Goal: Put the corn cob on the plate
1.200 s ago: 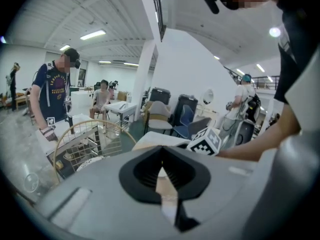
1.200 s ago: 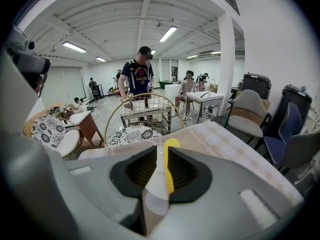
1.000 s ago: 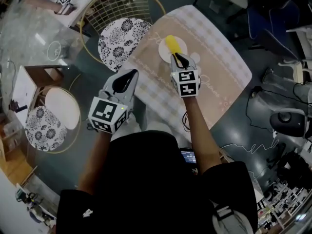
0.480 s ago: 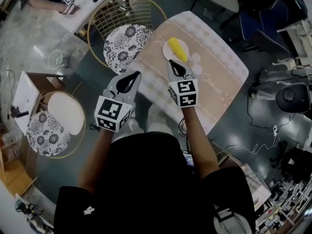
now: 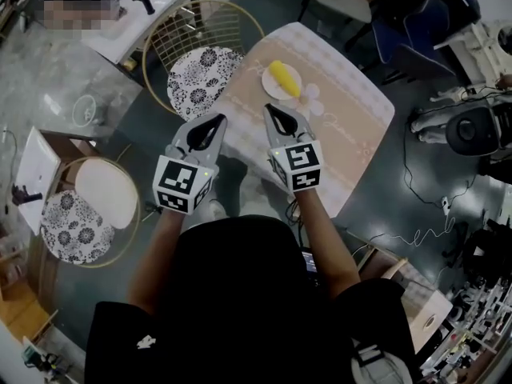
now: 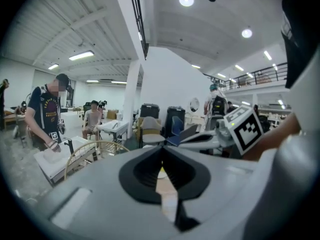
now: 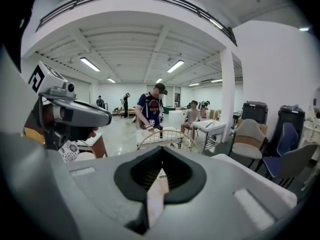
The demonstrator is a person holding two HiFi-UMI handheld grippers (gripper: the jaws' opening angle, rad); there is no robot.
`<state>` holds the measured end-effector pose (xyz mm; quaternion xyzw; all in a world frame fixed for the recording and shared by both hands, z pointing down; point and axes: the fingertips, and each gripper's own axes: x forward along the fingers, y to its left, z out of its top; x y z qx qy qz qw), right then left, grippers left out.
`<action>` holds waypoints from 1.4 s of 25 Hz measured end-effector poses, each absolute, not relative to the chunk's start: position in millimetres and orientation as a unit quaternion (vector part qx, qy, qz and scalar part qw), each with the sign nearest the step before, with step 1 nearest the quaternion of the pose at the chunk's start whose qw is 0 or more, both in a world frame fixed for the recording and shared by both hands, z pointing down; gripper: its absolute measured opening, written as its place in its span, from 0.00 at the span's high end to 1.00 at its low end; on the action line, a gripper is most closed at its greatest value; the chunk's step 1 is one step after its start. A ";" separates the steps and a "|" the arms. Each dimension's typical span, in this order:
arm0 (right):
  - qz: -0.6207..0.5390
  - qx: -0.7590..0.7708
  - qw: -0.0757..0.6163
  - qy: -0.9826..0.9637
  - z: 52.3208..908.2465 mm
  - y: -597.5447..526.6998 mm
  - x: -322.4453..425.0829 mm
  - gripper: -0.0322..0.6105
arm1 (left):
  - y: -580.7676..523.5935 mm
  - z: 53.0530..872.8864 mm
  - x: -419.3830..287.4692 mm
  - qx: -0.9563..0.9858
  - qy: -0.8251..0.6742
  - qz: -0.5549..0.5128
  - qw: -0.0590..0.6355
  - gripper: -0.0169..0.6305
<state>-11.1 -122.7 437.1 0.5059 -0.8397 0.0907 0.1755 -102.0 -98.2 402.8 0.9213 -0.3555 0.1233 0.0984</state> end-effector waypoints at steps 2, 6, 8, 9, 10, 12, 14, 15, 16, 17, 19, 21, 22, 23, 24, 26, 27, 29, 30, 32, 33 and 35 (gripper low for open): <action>0.080 0.508 0.163 -0.842 423.5 -111.1 -14.4 0.95 | -90.3 396.6 -103.0 0.924 -0.351 0.117 0.091 0.97; 0.068 0.520 0.140 -0.840 405.0 -91.7 -22.6 0.95 | -78.5 387.7 -113.7 0.928 -0.348 0.111 0.076 0.97; 0.061 0.520 0.130 -0.842 394.3 -81.2 -29.8 0.95 | -71.1 383.5 -118.0 0.929 -0.346 0.109 0.070 0.97; 0.056 0.520 0.127 -0.843 389.6 -76.1 -33.3 0.95 | -67.6 381.3 -119.6 0.930 -0.346 0.107 0.066 0.97; 0.052 0.520 0.123 -0.844 385.7 -71.0 -36.0 0.95 | -64.0 379.3 -120.9 0.930 -0.345 0.106 0.063 0.97; 0.046 0.520 0.118 -0.845 378.7 -61.4 -40.3 0.95 | -57.0 375.4 -122.6 0.932 -0.344 0.103 0.058 0.97; 0.040 0.519 0.115 -0.846 371.7 -53.1 -43.9 0.95 | -50.2 371.4 -124.4 0.933 -0.343 0.101 0.053 0.97; 0.036 0.518 0.113 -0.847 368.1 -49.4 -45.6 0.95 | -47.1 369.6 -125.5 0.933 -0.343 0.099 0.051 0.97; 0.033 0.517 0.111 -0.848 364.7 -46.1 -47.2 0.95 | -44.2 368.0 -126.7 0.933 -0.343 0.098 0.050 0.97; 0.029 0.517 0.108 -0.849 361.4 -42.9 -48.7 0.95 | -41.3 366.7 -127.9 0.933 -0.343 0.097 0.048 0.97; 0.025 0.519 0.103 -0.848 355.3 -36.2 -51.1 0.95 | -34.7 364.7 -129.4 0.934 -0.342 0.096 0.044 0.97; 0.020 0.520 0.099 -0.848 349.9 -29.5 -54.5 0.95 | -27.5 362.6 -130.6 0.935 -0.340 0.096 0.039 0.97; 0.018 0.520 0.097 -0.849 347.4 -26.9 -56.8 0.95 | -24.3 361.1 -131.5 0.935 -0.339 0.097 0.034 0.97; 0.016 0.519 0.097 -0.849 345.1 -24.8 -59.2 0.95 | -21.6 359.7 -132.3 0.935 -0.338 0.098 0.029 0.97; 0.013 0.519 0.097 -0.849 343.2 -22.8 -61.3 0.95 | -18.7 358.6 -132.8 0.936 -0.337 0.099 0.024 0.97; 0.010 0.520 0.096 -0.849 341.3 -17.4 -64.7 0.95 | -11.4 356.5 -133.5 0.939 -0.329 0.094 0.024 0.97; 0.008 0.521 0.096 -0.848 341.1 -14.8 -66.3 0.95 | -7.9 355.1 -134.3 0.941 -0.326 0.091 0.025 0.97; 0.007 0.523 0.095 -0.847 339.9 -11.4 -67.8 0.95 | -4.1 352.0 -135.7 0.941 -0.325 0.088 0.022 0.97; 0.005 0.523 0.096 -0.847 338.3 -9.9 -67.9 0.95 | -3.1 350.3 -135.9 0.941 -0.326 0.087 0.020 0.97; 0.000 0.524 0.096 -0.846 334.9 -6.9 -68.5 0.95 | -1.2 347.2 -137.1 0.941 -0.327 0.083 0.019 0.97; -0.002 0.525 0.096 -0.846 333.8 -6.0 -69.4 0.95 | -0.5 345.9 -138.3 0.941 -0.327 0.082 0.020 0.97; -0.004 0.526 0.096 -0.845 332.4 -5.1 -72.6 0.95 | 1.0 344.4 -140.8 0.942 -0.326 0.079 0.020 0.97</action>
